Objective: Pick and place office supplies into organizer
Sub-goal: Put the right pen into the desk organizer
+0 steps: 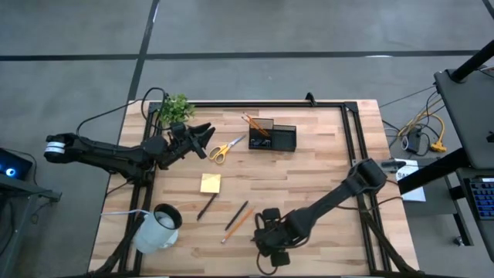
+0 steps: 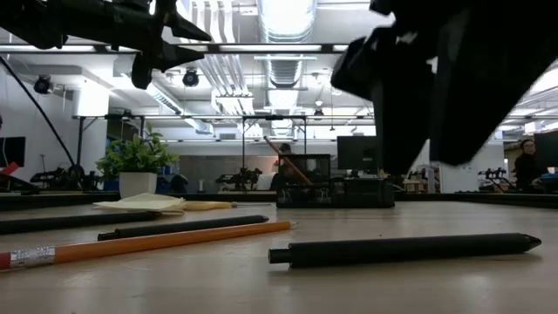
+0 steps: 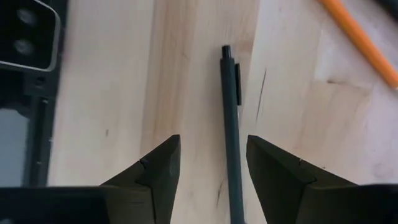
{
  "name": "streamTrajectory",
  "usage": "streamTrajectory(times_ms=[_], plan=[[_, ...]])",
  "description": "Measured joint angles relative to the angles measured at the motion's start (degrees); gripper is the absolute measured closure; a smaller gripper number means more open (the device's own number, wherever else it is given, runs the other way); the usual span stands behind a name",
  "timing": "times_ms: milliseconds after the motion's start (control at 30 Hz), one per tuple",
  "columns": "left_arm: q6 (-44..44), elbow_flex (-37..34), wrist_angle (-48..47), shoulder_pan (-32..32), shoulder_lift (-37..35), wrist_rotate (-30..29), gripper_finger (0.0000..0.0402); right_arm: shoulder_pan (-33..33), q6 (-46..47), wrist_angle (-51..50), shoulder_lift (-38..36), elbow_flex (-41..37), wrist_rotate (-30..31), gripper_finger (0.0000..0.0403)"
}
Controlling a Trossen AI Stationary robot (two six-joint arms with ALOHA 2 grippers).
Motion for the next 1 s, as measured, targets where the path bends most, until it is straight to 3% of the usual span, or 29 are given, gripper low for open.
streamTrajectory(times_ms=[600,1000], plan=[[0.0,0.0,0.0,0.0,0.0,0.8,0.0244,-1.1,-2.4,-3.3,1.8,-1.3,-1.6,0.0257],[0.0,0.0,0.0,0.0,0.0,1.0,0.0244,-1.9,-3.2,-2.2,1.8,-4.5,-3.1,0.0247]])
